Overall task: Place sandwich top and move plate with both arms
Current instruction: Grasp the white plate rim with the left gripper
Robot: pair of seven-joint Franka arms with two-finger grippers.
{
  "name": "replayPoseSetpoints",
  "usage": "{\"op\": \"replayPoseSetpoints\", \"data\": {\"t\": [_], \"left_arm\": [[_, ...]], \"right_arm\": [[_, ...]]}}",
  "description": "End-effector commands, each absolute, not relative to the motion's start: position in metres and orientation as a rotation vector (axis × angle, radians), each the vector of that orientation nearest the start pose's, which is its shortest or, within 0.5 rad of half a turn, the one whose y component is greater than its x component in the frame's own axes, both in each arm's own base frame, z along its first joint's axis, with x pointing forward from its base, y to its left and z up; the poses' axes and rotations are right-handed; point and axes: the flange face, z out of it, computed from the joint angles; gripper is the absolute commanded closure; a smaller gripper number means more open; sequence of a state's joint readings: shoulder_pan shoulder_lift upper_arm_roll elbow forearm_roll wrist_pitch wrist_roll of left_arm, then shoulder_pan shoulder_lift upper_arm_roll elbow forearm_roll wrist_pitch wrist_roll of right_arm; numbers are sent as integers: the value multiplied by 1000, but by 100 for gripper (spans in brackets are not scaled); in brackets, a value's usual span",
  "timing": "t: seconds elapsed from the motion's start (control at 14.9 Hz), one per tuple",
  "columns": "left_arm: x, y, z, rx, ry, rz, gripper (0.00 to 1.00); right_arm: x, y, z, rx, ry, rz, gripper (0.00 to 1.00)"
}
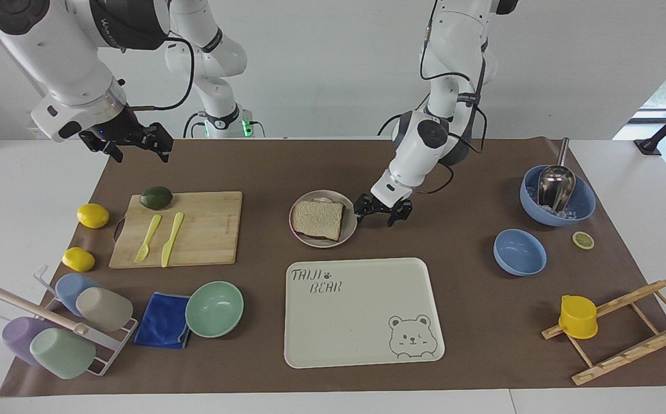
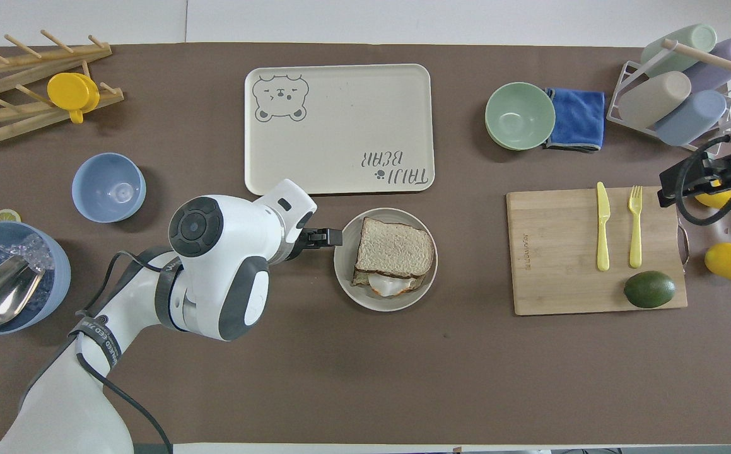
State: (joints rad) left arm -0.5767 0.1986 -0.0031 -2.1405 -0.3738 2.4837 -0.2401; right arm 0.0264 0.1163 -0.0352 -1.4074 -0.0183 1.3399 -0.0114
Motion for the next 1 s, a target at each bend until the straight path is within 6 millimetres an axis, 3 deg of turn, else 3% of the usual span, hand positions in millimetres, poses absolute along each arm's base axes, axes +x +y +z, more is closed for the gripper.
{"op": "replayPoseSetpoints", "data": {"t": [0.0,0.2,0.33,0.54,0.8,0.94], "left_arm": [[480,-319,321,-3437,66,-60,0],[472,-338,301,-3433,49,-94,0],[471,-342,297,-3430,45,-82,2],[471,-343,299,-3432,47,-85,7],[468,-346,299,-3431,50,-71,27],[462,-353,299,-3431,55,-60,47]], "right_arm": [[556,-18,616,-3114,-56,301,0],[543,-38,617,-3086,-27,383,0],[545,-59,602,-3088,-45,310,0],[541,-60,598,-3090,-35,299,0],[547,-53,610,-3101,-7,254,0],[551,-46,607,-3109,84,214,0]]}}
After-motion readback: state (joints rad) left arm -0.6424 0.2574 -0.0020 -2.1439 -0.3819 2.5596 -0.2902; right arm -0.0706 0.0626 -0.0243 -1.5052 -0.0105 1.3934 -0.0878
